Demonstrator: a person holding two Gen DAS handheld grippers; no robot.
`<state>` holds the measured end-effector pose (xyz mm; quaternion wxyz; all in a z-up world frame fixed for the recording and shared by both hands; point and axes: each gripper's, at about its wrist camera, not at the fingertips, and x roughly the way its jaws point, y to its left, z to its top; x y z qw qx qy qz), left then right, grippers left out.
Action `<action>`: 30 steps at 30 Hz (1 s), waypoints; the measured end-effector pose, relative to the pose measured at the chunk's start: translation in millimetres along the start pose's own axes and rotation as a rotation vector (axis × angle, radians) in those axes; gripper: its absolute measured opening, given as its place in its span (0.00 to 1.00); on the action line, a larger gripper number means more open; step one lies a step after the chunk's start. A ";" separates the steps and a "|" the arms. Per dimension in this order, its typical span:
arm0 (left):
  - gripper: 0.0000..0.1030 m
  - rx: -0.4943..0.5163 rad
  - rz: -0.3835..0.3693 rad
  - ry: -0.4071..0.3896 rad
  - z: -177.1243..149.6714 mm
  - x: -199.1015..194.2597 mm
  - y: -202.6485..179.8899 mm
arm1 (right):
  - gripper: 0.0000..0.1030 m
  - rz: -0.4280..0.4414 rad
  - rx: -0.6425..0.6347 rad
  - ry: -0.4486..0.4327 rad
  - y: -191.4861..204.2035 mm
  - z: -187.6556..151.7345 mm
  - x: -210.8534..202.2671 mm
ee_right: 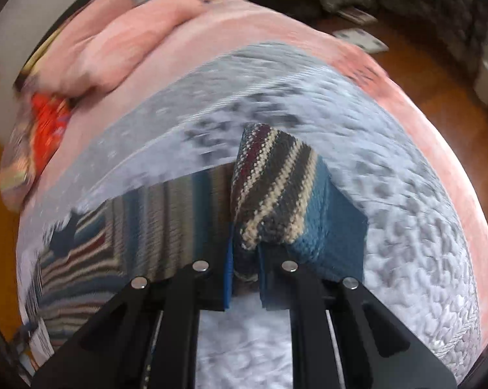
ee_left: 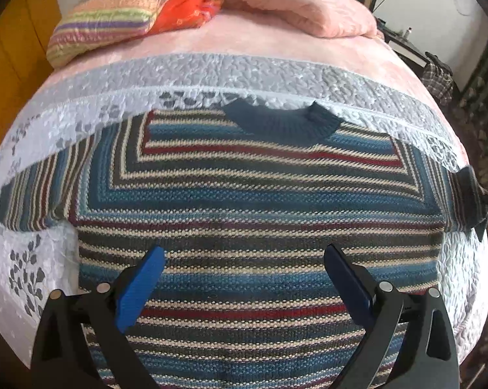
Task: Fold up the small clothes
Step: 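Carry the held sleeve across the sweater body with the right tool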
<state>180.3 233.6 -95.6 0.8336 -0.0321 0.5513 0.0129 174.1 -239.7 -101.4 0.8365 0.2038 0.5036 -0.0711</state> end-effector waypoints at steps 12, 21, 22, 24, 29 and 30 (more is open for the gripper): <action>0.96 -0.063 -0.098 0.043 2.8 11.2 28.7 | 0.11 0.050 -0.419 -0.038 195.4 -58.9 11.7; 0.96 -0.135 -0.174 0.046 9.5 12.6 42.1 | 0.15 0.031 -0.558 0.088 265.7 -111.2 71.7; 0.96 -0.135 -0.174 0.046 10.4 13.2 42.1 | 0.18 0.031 -0.564 0.110 265.7 -115.2 78.8; 0.96 -0.129 -0.177 0.051 12.7 14.9 39.4 | 0.27 0.046 -0.578 0.152 262.3 -123.9 86.2; 0.96 -0.082 -0.205 0.067 17.9 21.9 15.6 | 0.61 0.228 -0.542 0.197 236.2 -140.1 53.8; 0.96 -0.070 -0.218 0.074 18.6 23.4 8.8 | 0.61 0.274 -0.499 0.190 220.4 -143.2 38.9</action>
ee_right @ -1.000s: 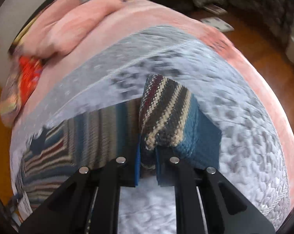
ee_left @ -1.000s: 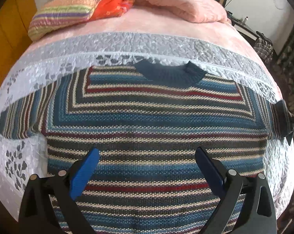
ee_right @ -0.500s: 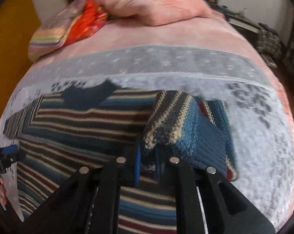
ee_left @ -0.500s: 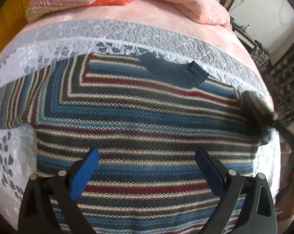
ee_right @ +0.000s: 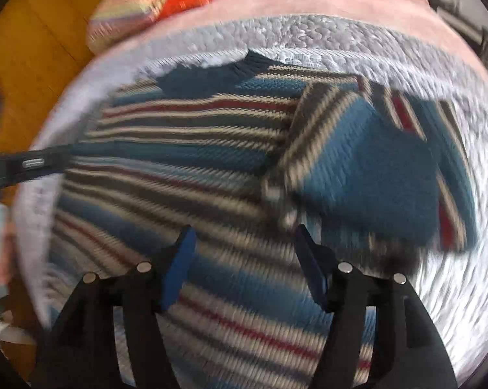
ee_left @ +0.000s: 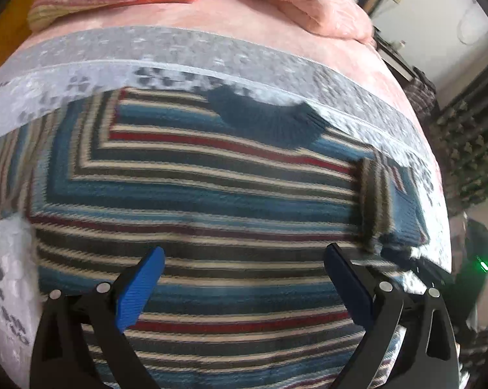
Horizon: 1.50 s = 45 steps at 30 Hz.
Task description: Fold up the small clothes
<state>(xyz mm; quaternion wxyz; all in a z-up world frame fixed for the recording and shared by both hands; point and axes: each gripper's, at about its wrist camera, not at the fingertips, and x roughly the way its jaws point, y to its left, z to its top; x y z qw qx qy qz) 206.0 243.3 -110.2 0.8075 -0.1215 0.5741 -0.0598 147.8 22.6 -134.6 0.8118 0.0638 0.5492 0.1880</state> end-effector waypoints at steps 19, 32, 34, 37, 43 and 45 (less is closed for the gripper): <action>0.48 0.130 -0.156 0.211 4.3 127.4 -162.0 | 0.60 -0.094 0.376 -0.130 -114.4 -91.1 -85.2; 0.22 0.086 -0.180 -0.024 14.8 46.9 -93.2 | 0.55 0.008 0.410 -0.189 -113.7 -43.8 -83.7; 0.23 0.065 -0.173 -0.032 14.3 44.4 -77.3 | 0.55 0.103 0.422 -0.189 -111.4 -26.0 -75.2; 0.25 0.052 -0.148 -0.001 13.8 56.3 -58.9 | 0.55 0.220 0.455 -0.171 -110.7 -2.9 -53.9; 0.45 0.028 -0.126 0.038 8.3 81.1 -41.3 | 0.40 0.143 0.485 -0.050 -113.1 17.0 -4.8; 0.56 0.017 -0.114 0.041 7.8 82.8 -35.8 | 0.36 0.120 0.478 -0.033 -114.2 17.5 0.9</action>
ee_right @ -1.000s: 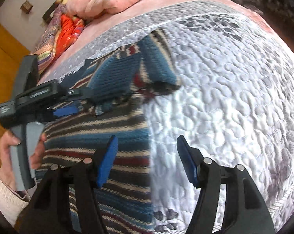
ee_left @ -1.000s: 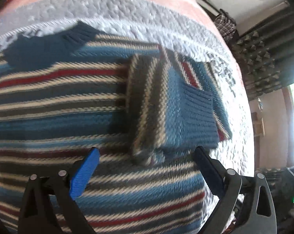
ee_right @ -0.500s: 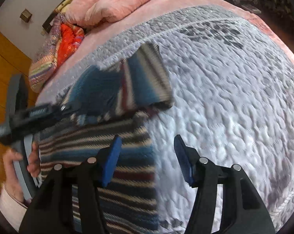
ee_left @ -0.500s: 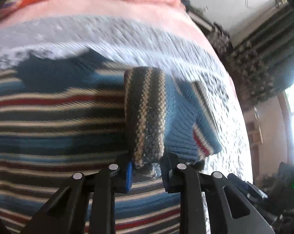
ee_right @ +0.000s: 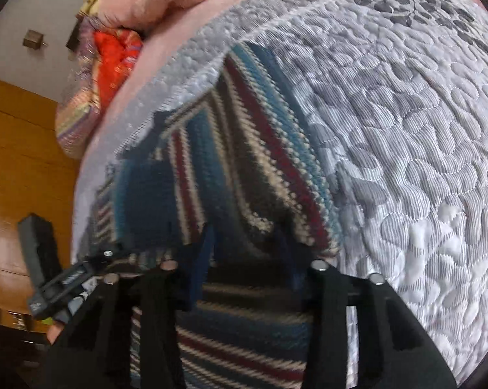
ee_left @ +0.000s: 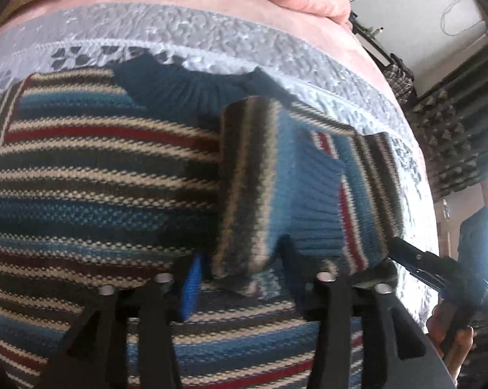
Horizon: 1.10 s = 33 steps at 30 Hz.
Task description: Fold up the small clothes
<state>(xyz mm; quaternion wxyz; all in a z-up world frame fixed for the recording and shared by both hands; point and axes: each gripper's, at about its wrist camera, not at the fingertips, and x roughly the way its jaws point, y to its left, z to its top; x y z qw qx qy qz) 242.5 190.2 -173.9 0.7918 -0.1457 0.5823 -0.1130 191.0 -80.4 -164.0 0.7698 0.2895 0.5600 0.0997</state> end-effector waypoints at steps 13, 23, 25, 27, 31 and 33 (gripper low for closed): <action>0.77 0.222 0.026 -0.108 -1.4 -45.6 -69.9 | 0.43 0.007 -0.040 -0.051 20.1 -9.1 -35.7; 0.70 0.318 0.160 0.025 -4.9 42.9 -90.1 | 0.42 -0.038 -0.058 0.005 12.0 -10.9 -7.4; 0.48 0.316 0.188 0.016 -1.8 40.9 -86.5 | 0.42 -0.037 -0.052 0.008 8.5 -12.1 -4.6; 0.28 0.248 0.104 0.015 5.1 30.2 -71.7 | 0.42 -0.035 -0.054 0.005 7.2 -14.3 -5.4; 0.10 0.155 0.045 -0.055 11.7 -6.1 -44.5 | 0.42 -0.053 -0.071 0.007 10.1 -16.3 -7.4; 0.10 0.120 0.038 -0.132 11.0 -38.0 -24.8 | 0.42 -0.066 -0.084 0.007 13.8 -16.4 -6.9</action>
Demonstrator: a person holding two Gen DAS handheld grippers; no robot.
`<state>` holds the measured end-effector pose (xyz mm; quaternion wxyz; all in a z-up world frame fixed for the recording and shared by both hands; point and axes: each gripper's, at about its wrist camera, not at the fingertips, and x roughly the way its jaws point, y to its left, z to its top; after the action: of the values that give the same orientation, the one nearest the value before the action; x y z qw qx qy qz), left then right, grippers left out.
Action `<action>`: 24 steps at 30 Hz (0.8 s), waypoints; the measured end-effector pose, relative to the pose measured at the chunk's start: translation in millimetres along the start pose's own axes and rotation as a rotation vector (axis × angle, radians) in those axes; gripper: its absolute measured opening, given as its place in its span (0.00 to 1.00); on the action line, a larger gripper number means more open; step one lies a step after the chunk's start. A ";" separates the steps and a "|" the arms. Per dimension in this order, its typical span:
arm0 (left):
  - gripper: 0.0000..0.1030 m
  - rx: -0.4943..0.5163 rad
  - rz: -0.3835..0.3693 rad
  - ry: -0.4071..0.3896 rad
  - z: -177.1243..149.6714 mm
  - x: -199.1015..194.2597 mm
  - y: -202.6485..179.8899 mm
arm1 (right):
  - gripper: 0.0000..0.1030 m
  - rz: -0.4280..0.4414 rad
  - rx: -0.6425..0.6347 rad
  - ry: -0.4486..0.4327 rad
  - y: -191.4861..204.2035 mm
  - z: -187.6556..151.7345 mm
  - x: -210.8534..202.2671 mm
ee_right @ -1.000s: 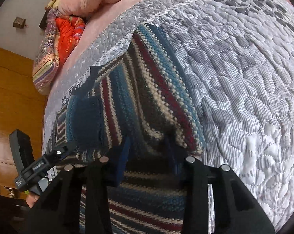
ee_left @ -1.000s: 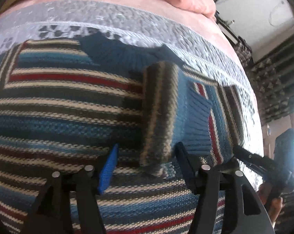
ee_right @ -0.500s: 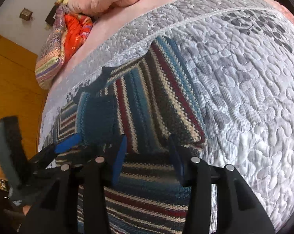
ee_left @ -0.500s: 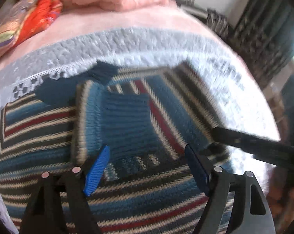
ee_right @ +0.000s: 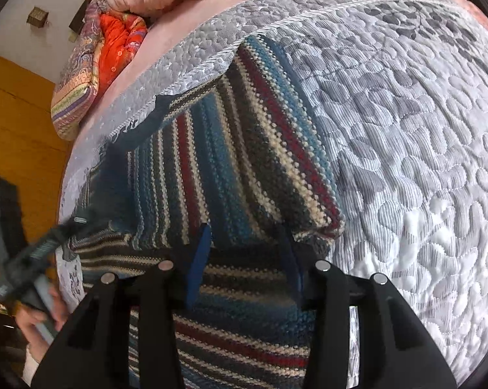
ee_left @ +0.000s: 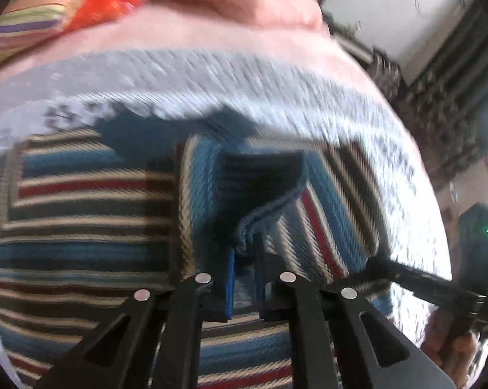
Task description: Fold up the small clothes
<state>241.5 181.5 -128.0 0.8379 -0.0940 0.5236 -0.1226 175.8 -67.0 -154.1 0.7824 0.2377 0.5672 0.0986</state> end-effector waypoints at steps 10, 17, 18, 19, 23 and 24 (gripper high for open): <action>0.60 -0.162 0.144 -0.048 -15.1 -43.2 102.8 | 0.49 -0.071 -0.048 0.033 12.1 -2.5 14.9; 0.62 -0.221 0.142 -0.083 -19.8 -63.6 126.9 | 0.50 -0.079 -0.098 0.015 29.9 -4.8 4.4; 0.63 -0.194 0.131 -0.088 -17.6 -65.0 118.1 | 0.50 -0.074 -0.114 0.004 37.9 -3.4 1.2; 0.66 -0.176 0.120 -0.088 -16.3 -63.7 112.5 | 0.50 -0.065 -0.125 -0.002 45.9 -1.7 -0.5; 0.69 -0.110 0.036 -0.039 -11.3 -43.8 76.6 | 0.51 -0.007 -0.157 0.009 73.0 3.4 8.2; 0.69 -0.102 0.034 -0.022 -10.6 -36.2 71.7 | 0.51 -0.022 -0.172 0.017 79.5 3.2 15.2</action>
<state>224.4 260.5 -122.2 0.8396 -0.1290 0.5216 -0.0804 193.1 7.5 -127.7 0.7961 0.1624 0.5658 0.1404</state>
